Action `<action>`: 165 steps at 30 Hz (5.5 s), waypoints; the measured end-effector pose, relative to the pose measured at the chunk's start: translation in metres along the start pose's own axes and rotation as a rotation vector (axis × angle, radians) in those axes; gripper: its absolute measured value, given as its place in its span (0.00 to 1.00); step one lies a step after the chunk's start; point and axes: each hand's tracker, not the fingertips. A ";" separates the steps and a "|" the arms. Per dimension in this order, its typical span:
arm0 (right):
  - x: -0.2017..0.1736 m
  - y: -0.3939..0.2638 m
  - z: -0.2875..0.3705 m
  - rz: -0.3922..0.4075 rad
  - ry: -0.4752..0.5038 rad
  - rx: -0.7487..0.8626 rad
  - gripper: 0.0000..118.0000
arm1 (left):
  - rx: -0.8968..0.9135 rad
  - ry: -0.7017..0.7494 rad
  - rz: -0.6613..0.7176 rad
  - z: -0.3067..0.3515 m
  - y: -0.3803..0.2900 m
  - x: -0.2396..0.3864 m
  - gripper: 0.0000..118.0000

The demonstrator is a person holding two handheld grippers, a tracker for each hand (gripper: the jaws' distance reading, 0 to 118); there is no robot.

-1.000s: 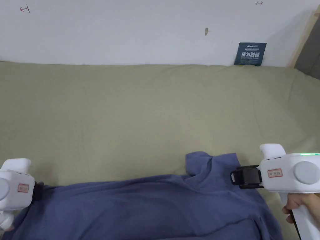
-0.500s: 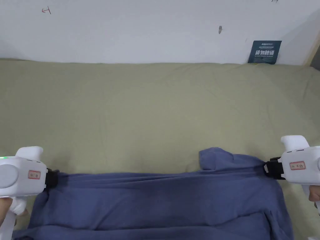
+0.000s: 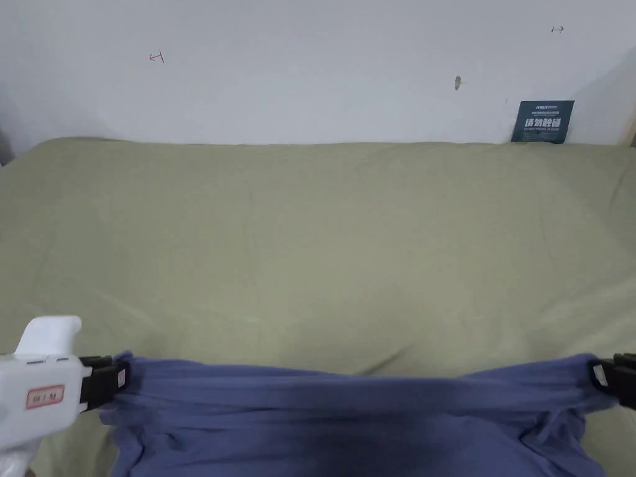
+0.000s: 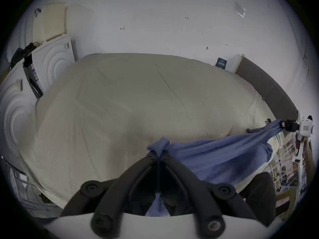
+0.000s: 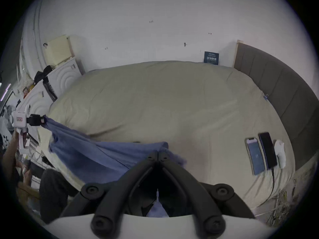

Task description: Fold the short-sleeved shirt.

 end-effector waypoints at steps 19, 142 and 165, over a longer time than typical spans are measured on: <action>-0.039 -0.026 0.024 -0.015 -0.021 0.042 0.69 | 0.144 0.045 -0.055 0.024 -0.034 0.026 0.95; -0.138 -0.049 0.065 -0.052 -0.215 0.480 0.01 | -0.435 -0.595 0.252 -0.139 -0.036 0.212 0.00; -0.181 -0.034 0.042 0.027 -0.162 0.447 0.01 | -0.369 -0.804 0.415 -0.152 -0.049 0.077 0.94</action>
